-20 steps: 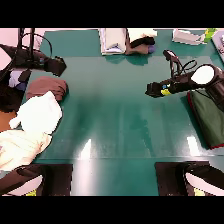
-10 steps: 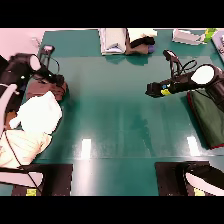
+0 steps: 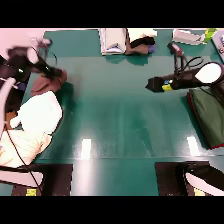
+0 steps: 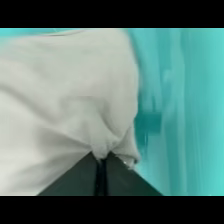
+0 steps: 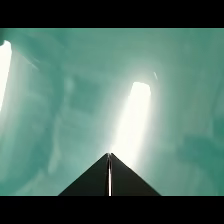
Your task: Fold the shirts.
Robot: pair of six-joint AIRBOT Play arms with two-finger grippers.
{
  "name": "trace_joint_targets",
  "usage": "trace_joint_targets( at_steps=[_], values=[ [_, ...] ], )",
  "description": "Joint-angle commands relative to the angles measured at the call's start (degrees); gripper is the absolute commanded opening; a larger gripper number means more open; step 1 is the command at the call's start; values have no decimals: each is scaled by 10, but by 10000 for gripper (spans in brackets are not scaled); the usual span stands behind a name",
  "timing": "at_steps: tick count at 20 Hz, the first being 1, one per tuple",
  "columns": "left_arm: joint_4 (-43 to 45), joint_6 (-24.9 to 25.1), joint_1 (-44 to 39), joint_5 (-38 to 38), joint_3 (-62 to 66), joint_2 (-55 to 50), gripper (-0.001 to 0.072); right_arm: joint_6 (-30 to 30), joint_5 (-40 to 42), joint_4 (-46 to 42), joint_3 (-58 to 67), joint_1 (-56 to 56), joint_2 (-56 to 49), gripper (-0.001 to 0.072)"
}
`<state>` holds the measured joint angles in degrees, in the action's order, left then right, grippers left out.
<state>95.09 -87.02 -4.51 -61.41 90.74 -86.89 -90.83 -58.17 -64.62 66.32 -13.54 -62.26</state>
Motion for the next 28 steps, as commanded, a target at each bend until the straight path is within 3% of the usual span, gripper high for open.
trace_joint_targets(
  at_steps=[1, 5, 8, 12, 15, 18, 20, 21, 22, 23, 28],
  values=[
    [-2, 13, -1, -16, 81, 105, 23, 0, 9, 5, 60, -1, 31, 17],
    [-13, 57, -20, -75, 137, 232, 23, 0, 13, 0, 159, -1, 64, 17],
    [-13, 66, -100, -96, 140, 278, 22, 0, 12, -1, 211, 0, 81, 17],
    [-14, 81, -256, -156, 138, 252, 23, 0, 12, 0, 250, -1, 93, 17],
    [-15, 102, -350, -245, 137, 191, 25, 0, 10, 0, 262, -1, 93, 17],
    [-47, 101, -393, -292, 136, 124, 26, 0, 6, 2, 261, -1, 93, 17],
    [-95, 101, -393, -266, 115, 99, 28, 0, 3, 2, 261, -1, 93, 17],
    [-107, 101, -392, -245, 97, 94, 205, 0, 0, 1, 261, -1, 93, 17],
    [-111, 98, -392, -221, 74, 91, 495, 0, -4, 2, 261, -1, 92, 17],
    [-111, 90, -392, -197, 52, 91, 550, 0, -5, 1, 261, -1, 92, 17],
    [-107, 59, -342, -117, -10, 91, 551, 0, -5, 1, 261, -1, 92, 17]
  ],
)
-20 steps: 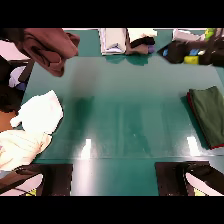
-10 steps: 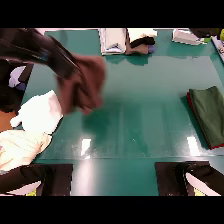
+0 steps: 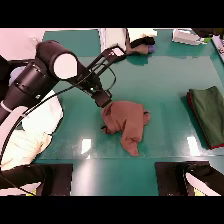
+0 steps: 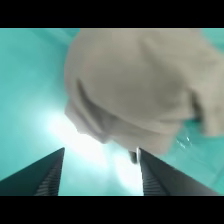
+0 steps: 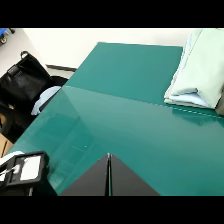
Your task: Fold the shirts.
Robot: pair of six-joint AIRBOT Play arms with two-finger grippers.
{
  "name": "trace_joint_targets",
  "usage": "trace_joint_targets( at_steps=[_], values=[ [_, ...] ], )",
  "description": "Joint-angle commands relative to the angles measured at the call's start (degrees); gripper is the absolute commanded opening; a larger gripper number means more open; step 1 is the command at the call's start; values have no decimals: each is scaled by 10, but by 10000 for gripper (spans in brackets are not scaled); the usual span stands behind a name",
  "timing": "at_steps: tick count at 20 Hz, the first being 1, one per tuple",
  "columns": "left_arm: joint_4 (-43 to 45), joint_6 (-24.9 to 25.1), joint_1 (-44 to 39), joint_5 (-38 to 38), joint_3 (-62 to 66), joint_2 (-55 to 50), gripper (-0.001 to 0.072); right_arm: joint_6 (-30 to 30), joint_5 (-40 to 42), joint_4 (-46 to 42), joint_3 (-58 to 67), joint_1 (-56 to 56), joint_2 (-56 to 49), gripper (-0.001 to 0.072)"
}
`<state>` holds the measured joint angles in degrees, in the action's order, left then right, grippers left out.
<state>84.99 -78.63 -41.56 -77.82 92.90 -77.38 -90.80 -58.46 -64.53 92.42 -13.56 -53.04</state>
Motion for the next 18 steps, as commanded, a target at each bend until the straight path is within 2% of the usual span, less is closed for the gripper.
trace_joint_targets(
  at_steps=[1, 3, 6, 12, 17, 18],
  values=[
    [-7, -38, 58, 59, -42, -4, 551, 0, -2, 0, 0, 0, 0, 17],
    [-32, -60, 121, 94, -76, -6, 550, 0, -4, 0, 0, 0, 0, 17],
    [-136, -41, 168, 106, -120, -43, 551, 0, -5, 0, 0, 0, -4, 16],
    [-169, -34, 128, 114, -125, -165, 550, 0, -34, 0, 0, 0, -38, 17],
    [-181, -14, 104, 123, -127, -188, 548, 0, -71, -2, 0, 0, -74, 17],
    [-181, -14, 104, 123, -127, -188, 443, 0, -83, -2, 0, 0, -81, 17]
  ],
)
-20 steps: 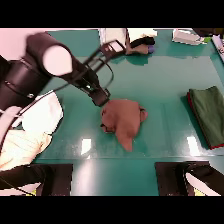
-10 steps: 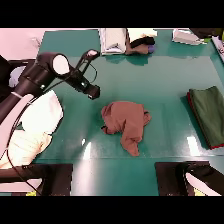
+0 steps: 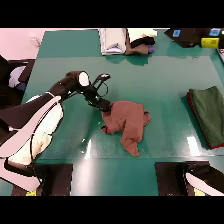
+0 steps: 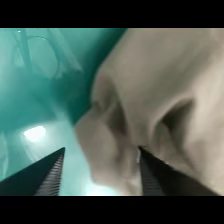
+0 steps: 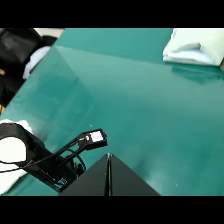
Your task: Fold the shirts.
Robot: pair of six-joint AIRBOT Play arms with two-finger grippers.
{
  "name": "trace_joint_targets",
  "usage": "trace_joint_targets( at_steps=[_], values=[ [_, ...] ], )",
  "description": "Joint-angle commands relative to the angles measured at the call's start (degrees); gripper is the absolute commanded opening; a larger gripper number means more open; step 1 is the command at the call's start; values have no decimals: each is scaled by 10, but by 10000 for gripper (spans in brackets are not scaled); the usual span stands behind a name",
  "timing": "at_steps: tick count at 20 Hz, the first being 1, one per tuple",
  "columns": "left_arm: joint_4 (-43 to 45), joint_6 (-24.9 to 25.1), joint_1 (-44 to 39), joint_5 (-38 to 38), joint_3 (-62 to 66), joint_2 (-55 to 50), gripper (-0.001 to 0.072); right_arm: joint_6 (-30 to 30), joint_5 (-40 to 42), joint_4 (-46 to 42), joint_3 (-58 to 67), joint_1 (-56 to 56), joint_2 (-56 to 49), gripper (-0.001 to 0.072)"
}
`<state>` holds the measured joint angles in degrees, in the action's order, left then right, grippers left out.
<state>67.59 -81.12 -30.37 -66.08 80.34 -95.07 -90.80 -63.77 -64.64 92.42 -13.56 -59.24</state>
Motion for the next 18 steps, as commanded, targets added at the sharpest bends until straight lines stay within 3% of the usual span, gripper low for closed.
trace_joint_targets(
  at_steps=[1, 2, 3, 8, 11, 12, 13, 18],
  values=[
    [-6, 16, -8, 5, -2, -11, 214, 0, -44, -6, 0, 0, -26, 17],
    [-5, 23, -7, 5, -2, -11, 89, -2, -57, -17, 0, 0, -32, 17],
    [-2, 34, -7, 6, -2, -11, 26, -3, -74, -32, 0, 0, -39, 17],
    [12, 40, 58, -22, 50, -6, 25, -46, -170, -157, -77, 0, -51, 17],
    [12, 41, 96, -49, 91, -6, 25, -53, -144, -175, -207, 0, -54, 46],
    [12, 41, 100, -51, 94, -6, 26, -54, -121, -169, -249, 0, -62, 308],
    [12, 41, 101, -51, 94, -6, 25, -54, -101, -142, -282, 0, -75, 499],
    [12, 41, 101, -56, 94, -6, 26, -51, 14, 15, -360, -1, -180, 508]
  ],
)
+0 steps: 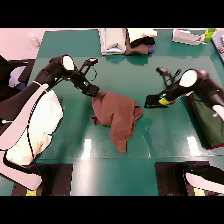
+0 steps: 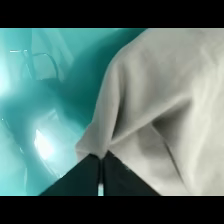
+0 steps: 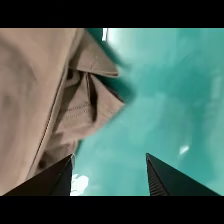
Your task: Fold the shirts.
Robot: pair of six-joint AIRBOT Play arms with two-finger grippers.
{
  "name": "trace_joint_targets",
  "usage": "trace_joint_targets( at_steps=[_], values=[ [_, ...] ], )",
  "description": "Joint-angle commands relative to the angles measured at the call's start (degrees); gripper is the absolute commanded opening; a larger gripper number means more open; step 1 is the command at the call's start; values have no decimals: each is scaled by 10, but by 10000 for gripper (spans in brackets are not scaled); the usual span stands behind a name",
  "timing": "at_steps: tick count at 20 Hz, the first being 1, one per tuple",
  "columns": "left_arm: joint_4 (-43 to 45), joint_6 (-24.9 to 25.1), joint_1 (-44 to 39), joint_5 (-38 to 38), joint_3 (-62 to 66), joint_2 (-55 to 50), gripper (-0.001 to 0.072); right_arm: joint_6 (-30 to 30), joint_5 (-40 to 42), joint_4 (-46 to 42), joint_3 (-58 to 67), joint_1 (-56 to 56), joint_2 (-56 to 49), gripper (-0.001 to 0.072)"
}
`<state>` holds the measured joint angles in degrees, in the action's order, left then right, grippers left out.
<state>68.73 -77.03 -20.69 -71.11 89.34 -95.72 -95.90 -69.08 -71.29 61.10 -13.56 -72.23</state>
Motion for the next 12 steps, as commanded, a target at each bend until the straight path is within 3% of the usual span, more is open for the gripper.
trace_joint_targets(
  at_steps=[1, 5, 8, 12],
  values=[
    [0, 0, 4, -7, 4, 0, 25, 0, 85, 100, -50, -1, -67, 507],
    [0, 0, 4, -9, 4, 0, 26, 13, 109, 136, -50, -1, -115, 493],
    [0, 1, 4, -9, 4, 0, 25, 56, 132, 145, -50, -7, -115, 18],
    [2, 1, 8, 28, 9, 67, 25, 64, 165, 140, -14, 13, -31, 15]
  ],
)
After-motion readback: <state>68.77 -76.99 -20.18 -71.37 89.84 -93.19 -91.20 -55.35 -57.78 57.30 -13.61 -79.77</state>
